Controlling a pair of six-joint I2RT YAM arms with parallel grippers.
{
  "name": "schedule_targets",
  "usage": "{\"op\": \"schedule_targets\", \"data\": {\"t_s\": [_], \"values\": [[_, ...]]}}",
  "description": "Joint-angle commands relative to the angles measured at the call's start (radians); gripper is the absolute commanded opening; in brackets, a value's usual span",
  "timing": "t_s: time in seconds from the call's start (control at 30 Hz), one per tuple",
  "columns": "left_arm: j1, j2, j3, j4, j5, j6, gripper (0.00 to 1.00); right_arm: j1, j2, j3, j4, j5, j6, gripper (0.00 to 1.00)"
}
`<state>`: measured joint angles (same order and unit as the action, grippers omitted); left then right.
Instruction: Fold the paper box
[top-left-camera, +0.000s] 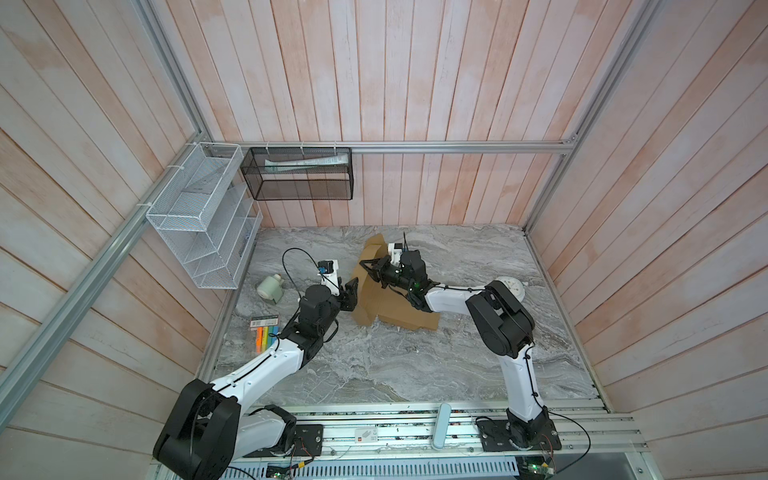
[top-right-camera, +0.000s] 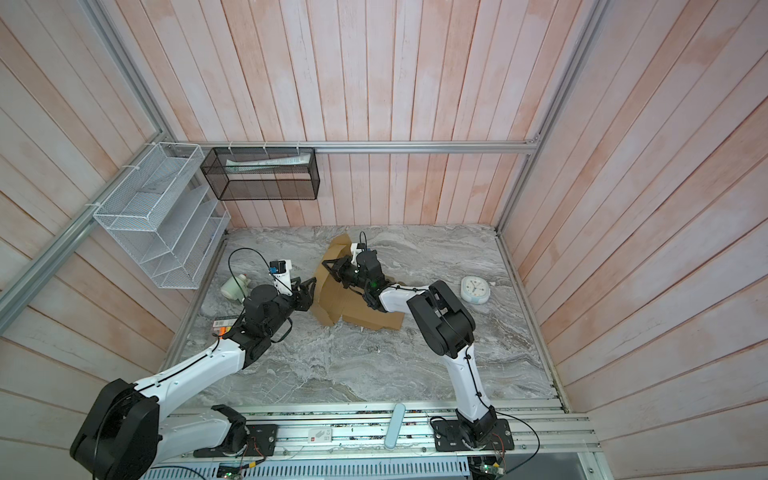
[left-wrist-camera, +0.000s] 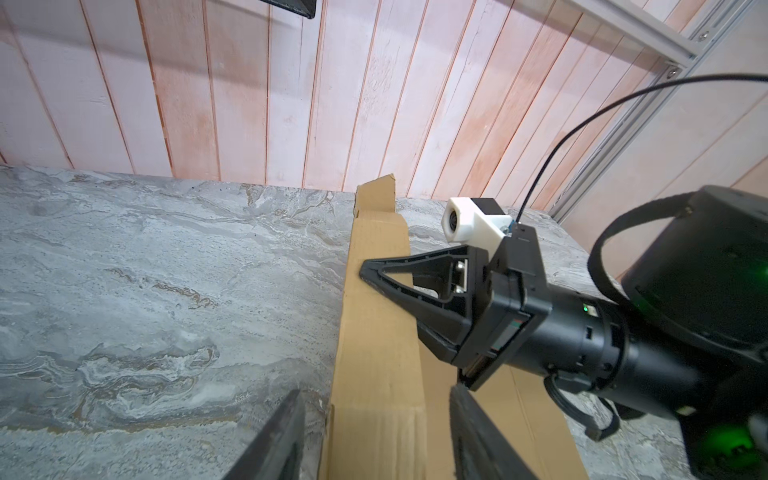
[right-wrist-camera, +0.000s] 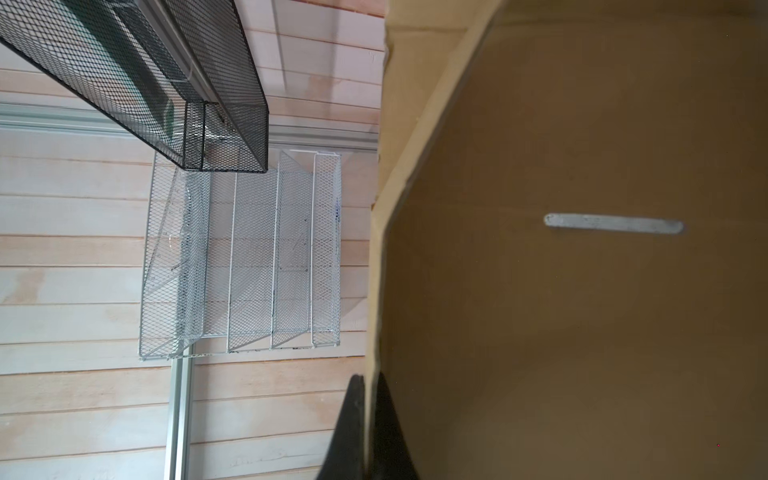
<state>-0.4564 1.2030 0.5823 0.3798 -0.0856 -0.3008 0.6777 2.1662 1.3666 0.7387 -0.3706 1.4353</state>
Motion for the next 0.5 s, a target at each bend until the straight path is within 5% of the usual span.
{"op": "schedule_targets", "data": {"t_s": [0.0, 0.47], "values": [[0.005, -0.043, -0.018, -0.041, -0.009, -0.013, 0.58, 0.000, -0.032, 0.037, -0.073, 0.062, -0.007, 0.00], [0.007, -0.109, 0.007, -0.251, 0.005, -0.030, 0.61, -0.023, -0.029, 0.135, -0.184, 0.193, 0.036, 0.00]]}}
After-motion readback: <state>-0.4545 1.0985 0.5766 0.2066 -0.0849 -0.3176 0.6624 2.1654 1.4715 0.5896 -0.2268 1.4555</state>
